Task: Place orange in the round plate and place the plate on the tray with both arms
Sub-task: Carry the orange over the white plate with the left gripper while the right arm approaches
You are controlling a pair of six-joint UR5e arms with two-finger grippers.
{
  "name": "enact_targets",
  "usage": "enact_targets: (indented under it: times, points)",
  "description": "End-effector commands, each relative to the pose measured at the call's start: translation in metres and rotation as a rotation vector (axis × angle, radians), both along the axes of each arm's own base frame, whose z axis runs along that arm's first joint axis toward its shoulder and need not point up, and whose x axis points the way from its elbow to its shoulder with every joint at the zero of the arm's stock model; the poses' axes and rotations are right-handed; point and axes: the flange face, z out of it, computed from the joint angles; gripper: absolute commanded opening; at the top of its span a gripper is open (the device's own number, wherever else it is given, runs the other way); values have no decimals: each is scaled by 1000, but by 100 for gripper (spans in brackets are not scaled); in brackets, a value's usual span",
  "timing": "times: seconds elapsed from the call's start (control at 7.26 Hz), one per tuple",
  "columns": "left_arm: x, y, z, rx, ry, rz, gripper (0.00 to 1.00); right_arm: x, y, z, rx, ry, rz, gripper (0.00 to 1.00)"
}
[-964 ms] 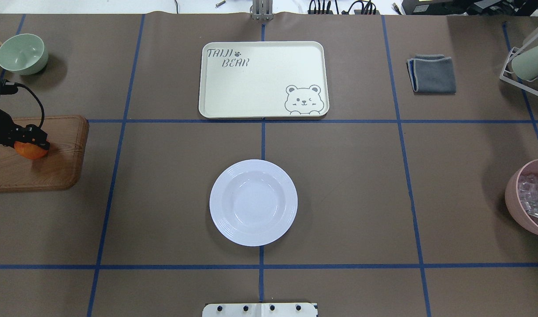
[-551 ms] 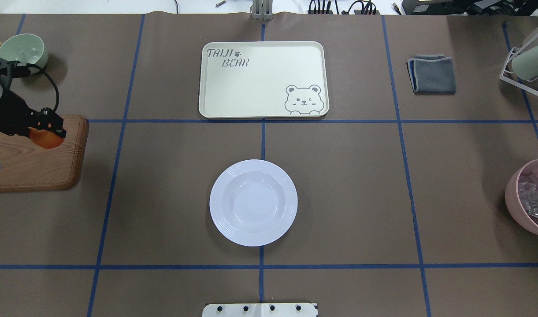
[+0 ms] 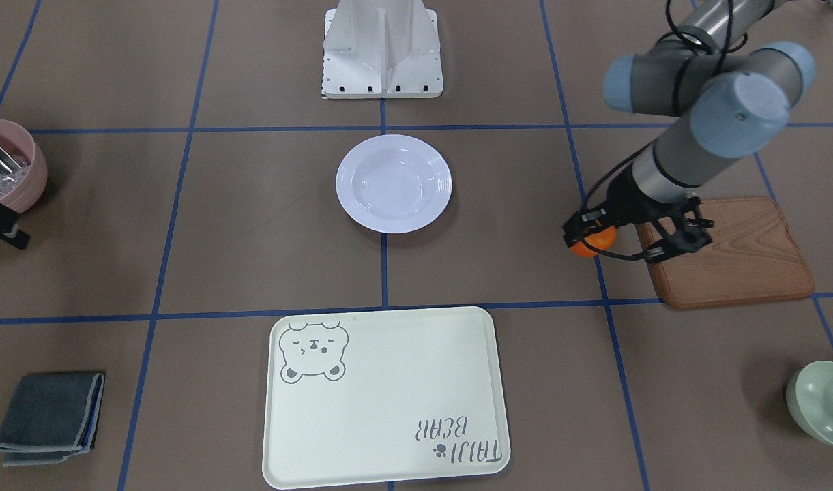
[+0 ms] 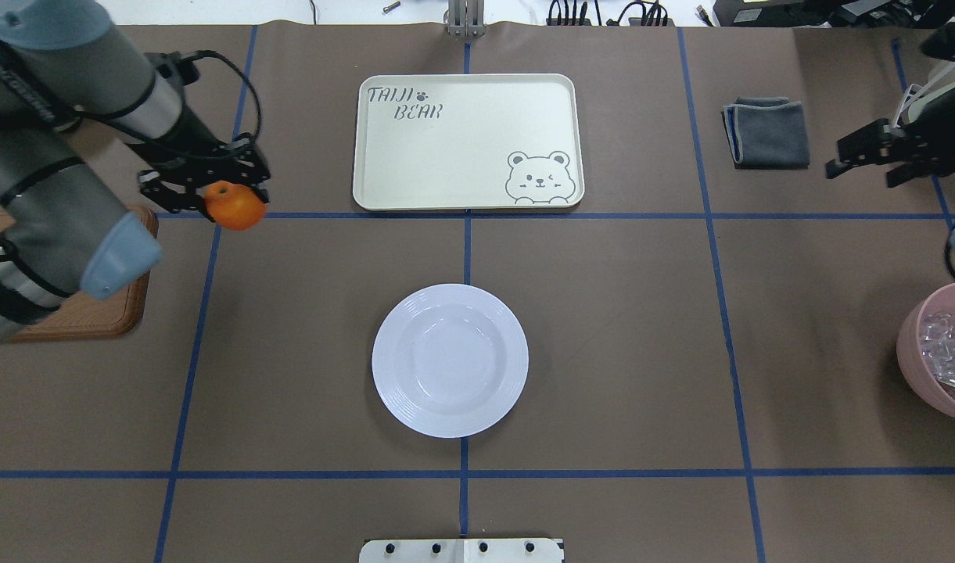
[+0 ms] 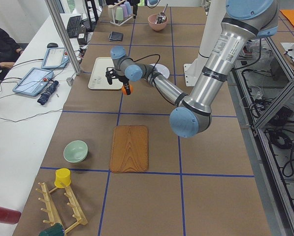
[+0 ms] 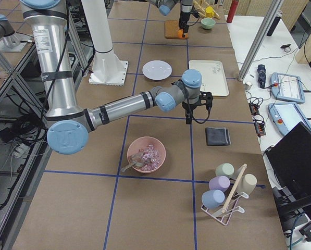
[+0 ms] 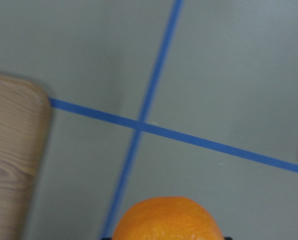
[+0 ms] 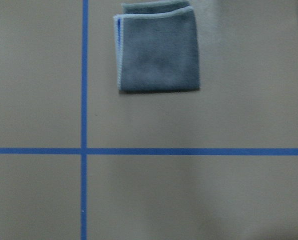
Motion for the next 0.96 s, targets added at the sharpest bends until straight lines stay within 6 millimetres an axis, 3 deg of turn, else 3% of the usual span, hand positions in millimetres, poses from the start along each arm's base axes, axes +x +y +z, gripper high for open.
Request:
enact_targets:
  times: [0.0,0.28,0.55,0.69,0.83]
  points:
    - [95,49,-85,-63,7,-34,0,-104,31,-44,15,-130,71,100]
    - [176,88,-114,-51,-31,-50,0,-182,64,-94,14,-260,116,100]
    - [221,109,-109,-57,-26,-24,0,-252,103,-130,51,-330,145,100]
    - [239,115,-99,-40,-25,-20,0,-266,111,-140,64,-337,143,100]
    - [250,130,-99,-37,-21,6,0,-268,113,-146,68,-347,140,100]
